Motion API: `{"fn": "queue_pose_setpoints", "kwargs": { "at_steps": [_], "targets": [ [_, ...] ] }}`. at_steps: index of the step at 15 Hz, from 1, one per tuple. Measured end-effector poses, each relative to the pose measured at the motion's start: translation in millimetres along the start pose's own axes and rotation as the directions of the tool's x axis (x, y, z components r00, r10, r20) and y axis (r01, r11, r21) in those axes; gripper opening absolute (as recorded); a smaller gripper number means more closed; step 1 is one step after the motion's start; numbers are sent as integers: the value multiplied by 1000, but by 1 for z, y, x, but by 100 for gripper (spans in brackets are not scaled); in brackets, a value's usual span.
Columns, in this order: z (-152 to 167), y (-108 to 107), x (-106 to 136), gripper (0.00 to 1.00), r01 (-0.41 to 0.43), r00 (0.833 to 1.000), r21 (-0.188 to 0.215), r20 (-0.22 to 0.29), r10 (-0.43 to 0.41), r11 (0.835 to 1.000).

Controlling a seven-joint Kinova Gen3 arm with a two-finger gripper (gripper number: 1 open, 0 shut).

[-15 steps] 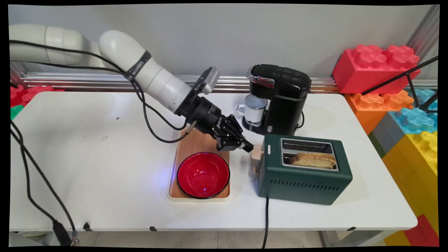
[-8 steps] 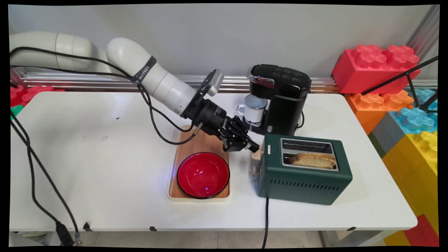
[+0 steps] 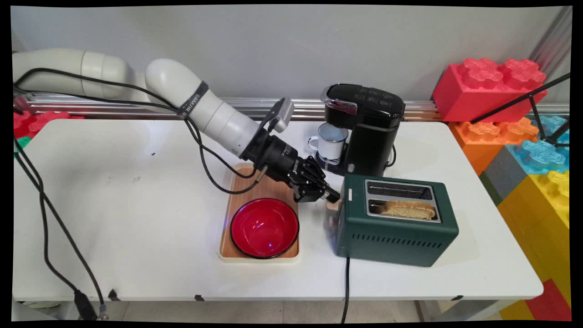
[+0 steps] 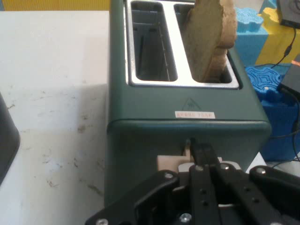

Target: Press the toaster switch

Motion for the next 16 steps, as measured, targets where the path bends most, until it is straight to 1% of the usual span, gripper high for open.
{"fn": "queue_pose_setpoints", "kwargs": {
  "at_steps": [9,16],
  "targets": [
    [15,-5,-17,0,-9,1000,18,17,9,1000],
    [24,-7,-26,0,-15,1000,18,27,14,1000]
  ]
}}
